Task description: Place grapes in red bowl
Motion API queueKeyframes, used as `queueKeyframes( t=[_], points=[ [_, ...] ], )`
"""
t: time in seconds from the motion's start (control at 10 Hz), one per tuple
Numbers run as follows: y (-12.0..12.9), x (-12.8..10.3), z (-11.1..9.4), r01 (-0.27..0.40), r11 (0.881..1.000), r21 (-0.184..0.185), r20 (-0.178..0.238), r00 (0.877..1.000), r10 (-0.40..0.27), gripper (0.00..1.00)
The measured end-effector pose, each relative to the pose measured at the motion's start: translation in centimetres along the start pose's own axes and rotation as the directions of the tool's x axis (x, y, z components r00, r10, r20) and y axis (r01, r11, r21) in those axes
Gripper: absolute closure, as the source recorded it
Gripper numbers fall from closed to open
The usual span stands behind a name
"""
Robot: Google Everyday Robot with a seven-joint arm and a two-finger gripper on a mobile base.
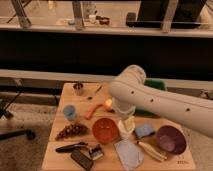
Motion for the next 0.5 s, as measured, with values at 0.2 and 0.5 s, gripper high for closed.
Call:
queueKeyframes(
  t=[0.2, 0.5],
  points=[
    [-0.8, -1.1, 0.3, 0.019, 1.0, -0.005, 0.004, 1.0, -0.019, 0.2],
    [-1.8, -1.4, 0.3, 0.014, 1.0, -0.006, 0.023, 1.0, -0.014, 0.2]
  ],
)
